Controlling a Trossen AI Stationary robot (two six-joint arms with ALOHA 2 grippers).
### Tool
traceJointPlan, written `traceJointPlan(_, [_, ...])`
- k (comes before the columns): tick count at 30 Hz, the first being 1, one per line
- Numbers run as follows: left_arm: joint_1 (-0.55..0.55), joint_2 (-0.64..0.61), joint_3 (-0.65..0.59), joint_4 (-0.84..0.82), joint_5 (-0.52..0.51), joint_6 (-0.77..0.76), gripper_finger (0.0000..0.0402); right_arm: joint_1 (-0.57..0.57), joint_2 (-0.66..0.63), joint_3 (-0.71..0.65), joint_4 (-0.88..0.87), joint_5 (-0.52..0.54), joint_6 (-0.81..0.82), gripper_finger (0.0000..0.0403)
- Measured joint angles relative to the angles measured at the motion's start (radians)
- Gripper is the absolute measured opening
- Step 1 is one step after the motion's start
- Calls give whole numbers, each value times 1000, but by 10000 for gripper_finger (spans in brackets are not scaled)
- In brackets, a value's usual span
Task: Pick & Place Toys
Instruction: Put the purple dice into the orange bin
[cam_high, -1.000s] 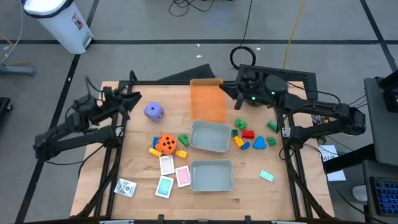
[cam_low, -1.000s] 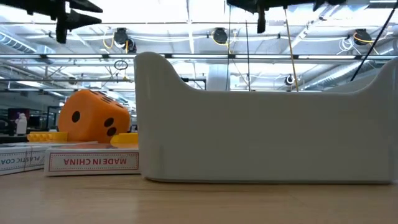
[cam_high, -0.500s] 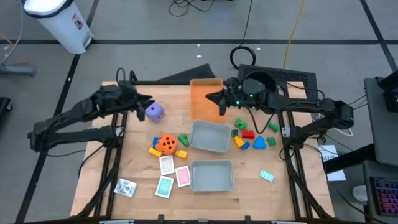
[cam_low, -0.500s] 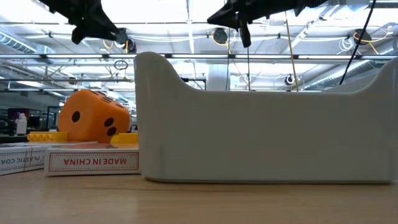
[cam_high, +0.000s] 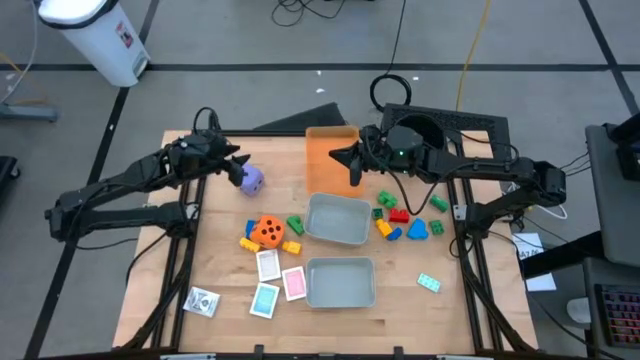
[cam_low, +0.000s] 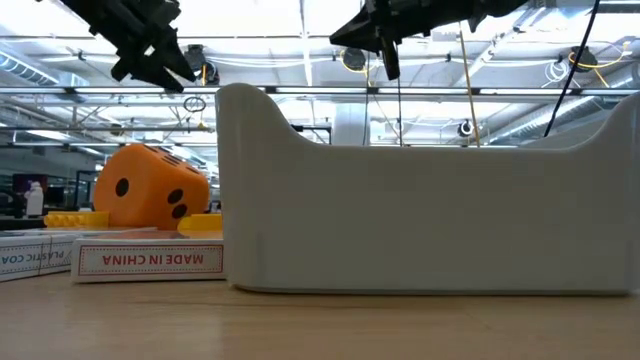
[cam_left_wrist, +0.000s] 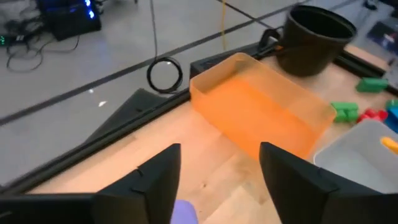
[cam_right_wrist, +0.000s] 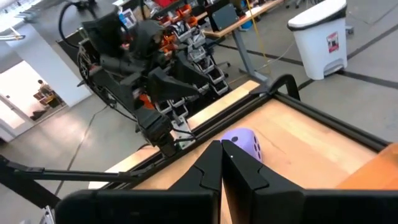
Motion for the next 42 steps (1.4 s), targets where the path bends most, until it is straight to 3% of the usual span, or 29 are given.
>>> traceJointPlan(4, [48, 0, 0, -35, 21, -52, 265, 0, 0, 0, 2, 0, -43, 4])
traceJointPlan(10, [123, 0, 0, -145, 27, 38, 292, 0, 0, 0, 1, -3, -99, 4])
traceJointPlan(31, [171, 7, 0, -242, 67, 25, 294, -1, 0, 0, 8, 2, -155, 4])
traceJointPlan(42, [200, 158, 0, -264, 112, -29, 294, 4, 0, 0, 10, -2, -149, 4])
